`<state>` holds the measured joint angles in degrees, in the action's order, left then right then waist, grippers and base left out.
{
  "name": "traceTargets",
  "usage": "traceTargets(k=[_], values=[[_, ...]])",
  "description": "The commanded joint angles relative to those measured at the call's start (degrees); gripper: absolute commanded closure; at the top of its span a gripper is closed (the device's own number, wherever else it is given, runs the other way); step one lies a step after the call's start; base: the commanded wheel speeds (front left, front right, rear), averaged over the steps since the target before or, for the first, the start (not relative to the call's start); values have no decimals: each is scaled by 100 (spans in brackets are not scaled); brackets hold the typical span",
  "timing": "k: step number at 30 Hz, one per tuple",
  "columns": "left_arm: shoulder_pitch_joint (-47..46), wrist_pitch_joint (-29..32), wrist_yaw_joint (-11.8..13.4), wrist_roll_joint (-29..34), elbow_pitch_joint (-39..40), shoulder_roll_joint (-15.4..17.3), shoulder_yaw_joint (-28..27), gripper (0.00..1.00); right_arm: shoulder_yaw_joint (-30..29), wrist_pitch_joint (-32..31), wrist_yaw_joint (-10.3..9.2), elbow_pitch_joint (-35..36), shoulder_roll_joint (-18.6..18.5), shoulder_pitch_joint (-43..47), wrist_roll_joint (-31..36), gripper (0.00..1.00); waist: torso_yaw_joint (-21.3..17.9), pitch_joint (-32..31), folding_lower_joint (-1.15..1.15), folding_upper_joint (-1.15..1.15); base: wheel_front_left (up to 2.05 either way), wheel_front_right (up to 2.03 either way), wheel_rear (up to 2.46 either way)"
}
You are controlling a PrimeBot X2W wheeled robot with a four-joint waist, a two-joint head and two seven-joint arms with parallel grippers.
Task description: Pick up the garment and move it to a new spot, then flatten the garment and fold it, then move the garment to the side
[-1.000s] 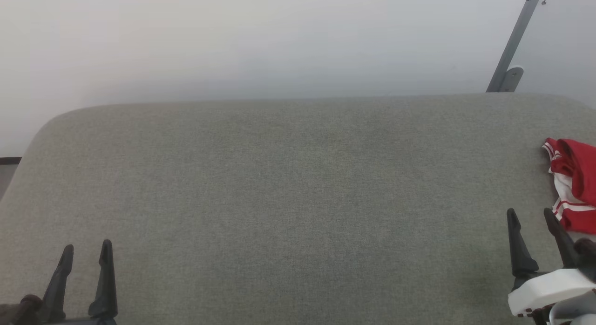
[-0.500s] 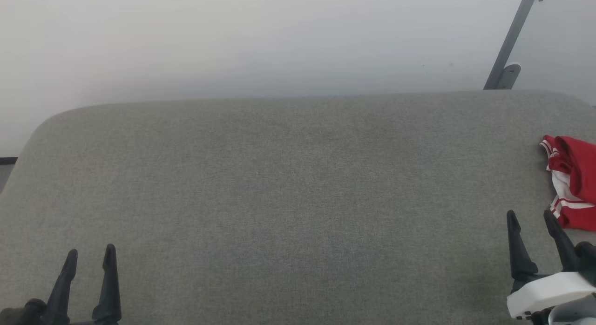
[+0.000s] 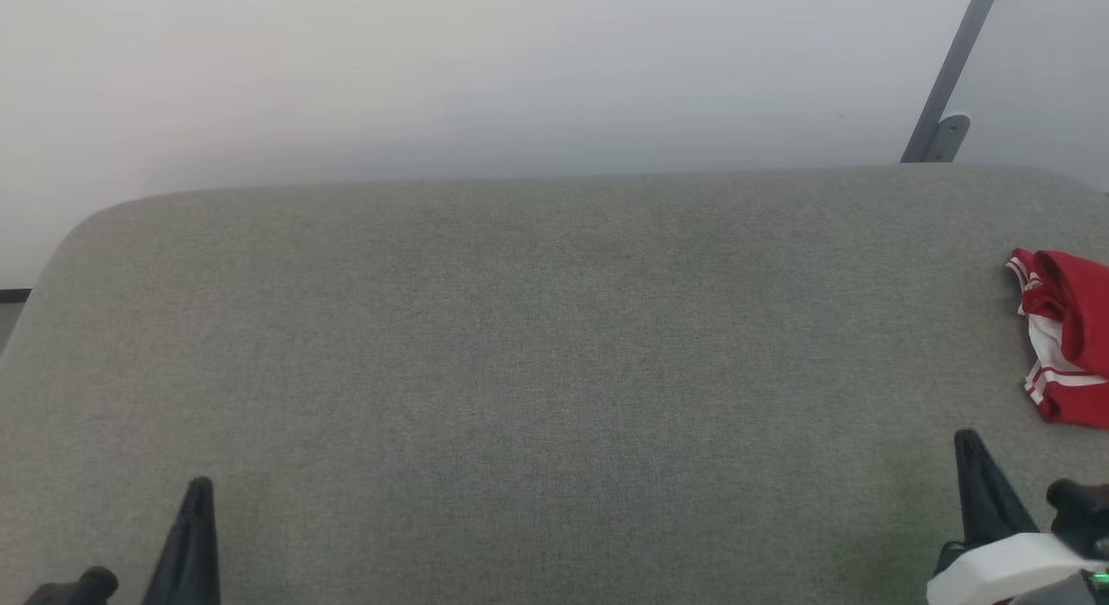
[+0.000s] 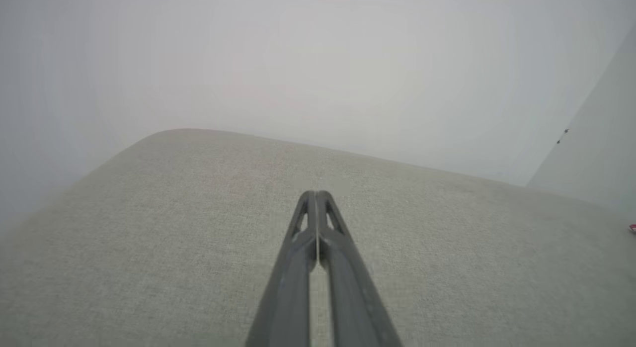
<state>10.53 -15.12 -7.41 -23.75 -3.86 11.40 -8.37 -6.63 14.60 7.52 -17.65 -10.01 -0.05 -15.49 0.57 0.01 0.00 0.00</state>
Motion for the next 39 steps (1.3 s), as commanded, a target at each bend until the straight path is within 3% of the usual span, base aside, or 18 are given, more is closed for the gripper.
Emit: traceTargets(k=[1, 19, 39], values=[[-38, 40, 1, -126, 33, 17, -6, 100, -24, -54, 0, 26, -8, -72, -132, 100, -1, 0, 0, 0, 0, 0, 0], [-458, 566, -1, -1793, -220, -190, 37, 100, -10, -558, -1, 132, 168, -213, -2001, 100, -9, 3, 0, 0, 0, 0, 0], [-797, 990, -4, -3125, -426, -360, 74, 100, -3, -966, -2, 208, 311, -333, -3500, 100, -18, 5, 0, 0, 0, 0, 0]])
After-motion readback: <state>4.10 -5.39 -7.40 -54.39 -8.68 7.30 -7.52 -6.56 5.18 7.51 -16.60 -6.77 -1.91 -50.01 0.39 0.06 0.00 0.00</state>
